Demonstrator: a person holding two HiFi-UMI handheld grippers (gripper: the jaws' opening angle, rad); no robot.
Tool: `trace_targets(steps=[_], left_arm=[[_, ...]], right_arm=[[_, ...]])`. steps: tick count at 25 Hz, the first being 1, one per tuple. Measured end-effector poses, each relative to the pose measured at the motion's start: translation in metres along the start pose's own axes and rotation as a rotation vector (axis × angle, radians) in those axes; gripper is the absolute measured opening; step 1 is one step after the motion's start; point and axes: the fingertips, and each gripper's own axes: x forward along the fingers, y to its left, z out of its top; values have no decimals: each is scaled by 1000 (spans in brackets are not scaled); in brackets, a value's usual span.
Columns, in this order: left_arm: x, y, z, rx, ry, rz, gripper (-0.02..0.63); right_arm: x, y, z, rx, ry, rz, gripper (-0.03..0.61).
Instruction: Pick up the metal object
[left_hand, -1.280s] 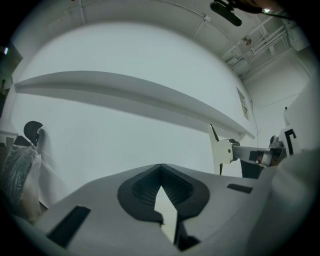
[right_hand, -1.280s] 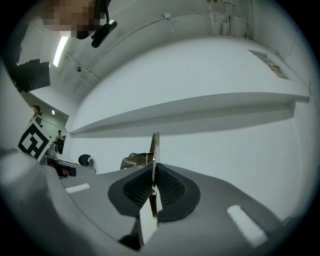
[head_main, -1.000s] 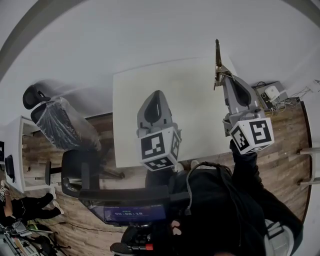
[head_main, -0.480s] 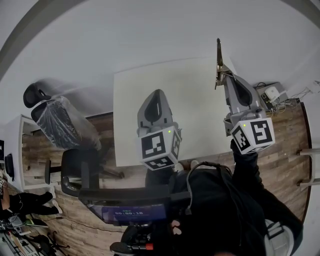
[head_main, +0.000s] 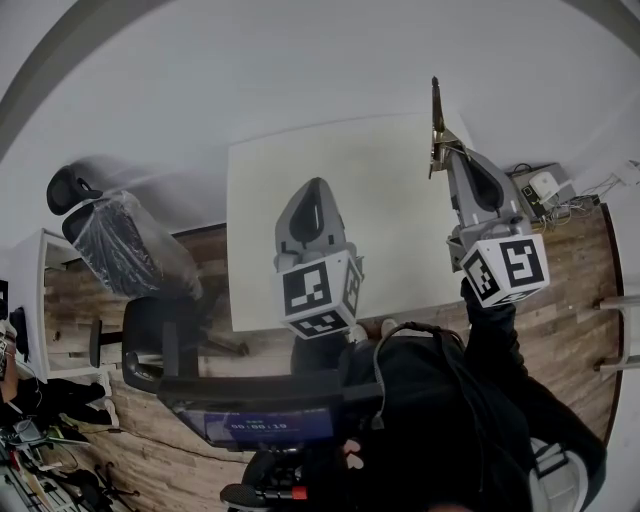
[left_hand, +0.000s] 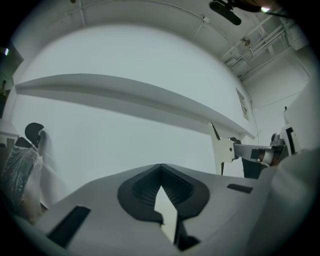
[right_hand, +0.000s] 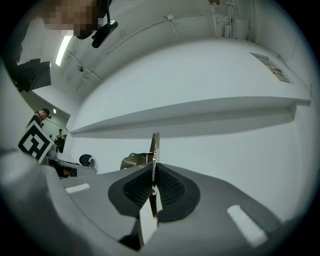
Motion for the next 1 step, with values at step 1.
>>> trace_targets(steps=[1], left_arm=[[0,1,0,0,0,0,0]], right_arm=[[0,1,0,0,1,0,3]])
